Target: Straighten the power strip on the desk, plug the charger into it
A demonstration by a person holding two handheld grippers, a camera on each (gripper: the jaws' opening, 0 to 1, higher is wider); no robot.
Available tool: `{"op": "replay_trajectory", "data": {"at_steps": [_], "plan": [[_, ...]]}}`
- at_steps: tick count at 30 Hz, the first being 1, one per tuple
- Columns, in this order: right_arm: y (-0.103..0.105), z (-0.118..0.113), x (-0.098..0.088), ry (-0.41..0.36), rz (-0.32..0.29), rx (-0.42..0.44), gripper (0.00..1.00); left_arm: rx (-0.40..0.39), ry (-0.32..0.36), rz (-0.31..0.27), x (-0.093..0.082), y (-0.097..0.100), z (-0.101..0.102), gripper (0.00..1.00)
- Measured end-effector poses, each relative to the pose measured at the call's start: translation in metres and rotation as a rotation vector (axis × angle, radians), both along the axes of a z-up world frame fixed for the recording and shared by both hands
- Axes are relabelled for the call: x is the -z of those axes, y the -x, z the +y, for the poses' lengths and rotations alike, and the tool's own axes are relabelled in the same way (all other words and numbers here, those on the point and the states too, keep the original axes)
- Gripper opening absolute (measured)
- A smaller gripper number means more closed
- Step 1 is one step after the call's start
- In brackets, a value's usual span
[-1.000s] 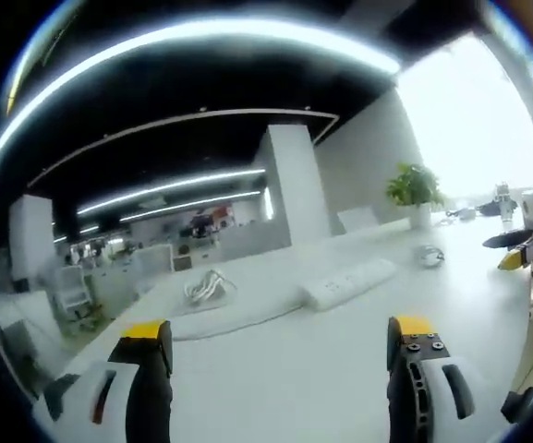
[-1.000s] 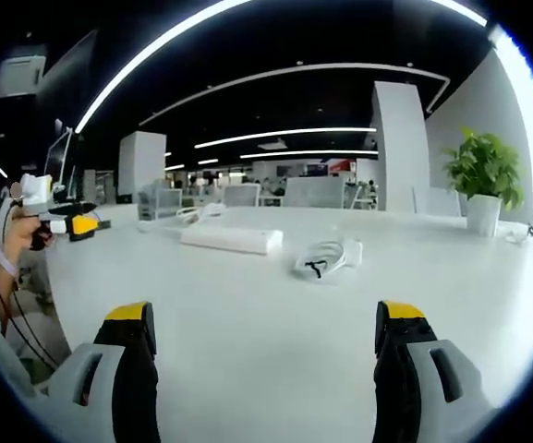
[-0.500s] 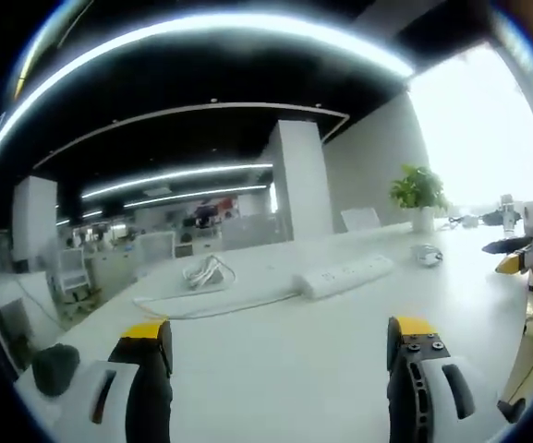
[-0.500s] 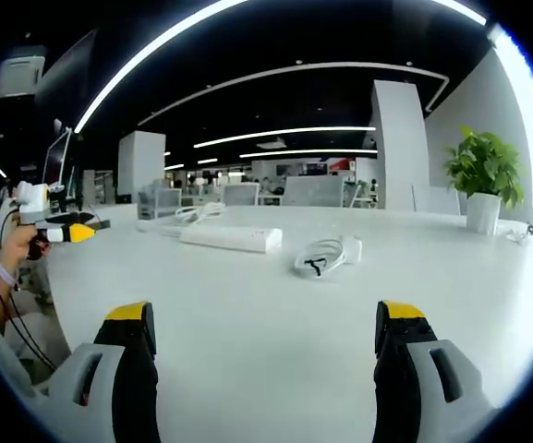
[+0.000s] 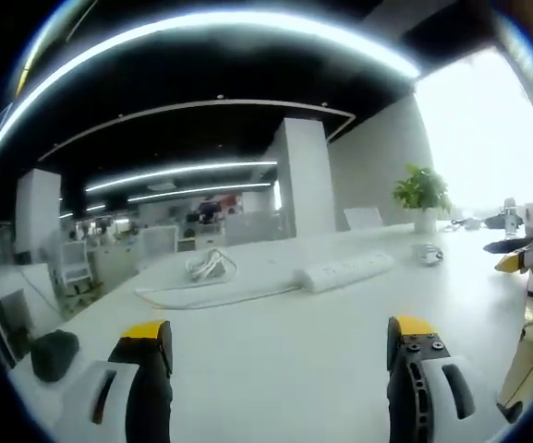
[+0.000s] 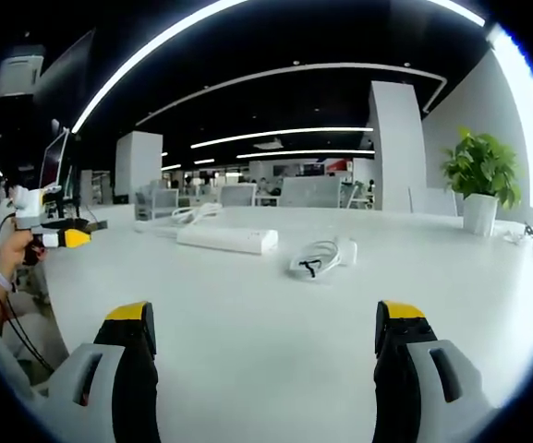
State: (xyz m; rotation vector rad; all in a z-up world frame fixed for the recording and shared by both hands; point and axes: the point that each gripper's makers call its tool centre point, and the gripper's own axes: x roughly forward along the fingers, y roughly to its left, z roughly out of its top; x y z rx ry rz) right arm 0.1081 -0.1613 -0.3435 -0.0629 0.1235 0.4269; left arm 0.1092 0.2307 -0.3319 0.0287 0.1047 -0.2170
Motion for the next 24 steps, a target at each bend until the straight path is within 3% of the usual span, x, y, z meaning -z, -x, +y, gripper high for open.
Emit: {"op": "replay_trajectory", "data": {"at_steps": [6, 16, 24], "plan": [[-0.009, -0.005, -0.023, -0.037, -0.071, 0.03, 0.97, 0.015, -0.001, 0.008, 0.003, 0.0, -0.004, 0.99], [-0.026, -0.003, -0.05, -0.016, -0.144, 0.032, 0.96, 0.032, -0.007, 0.023, 0.007, 0.001, -0.008, 0.99], [-0.046, -0.016, -0.079, -0.016, -0.22, 0.084, 0.95, 0.038, -0.004, 0.016, 0.006, 0.001, -0.009, 0.99]]}}
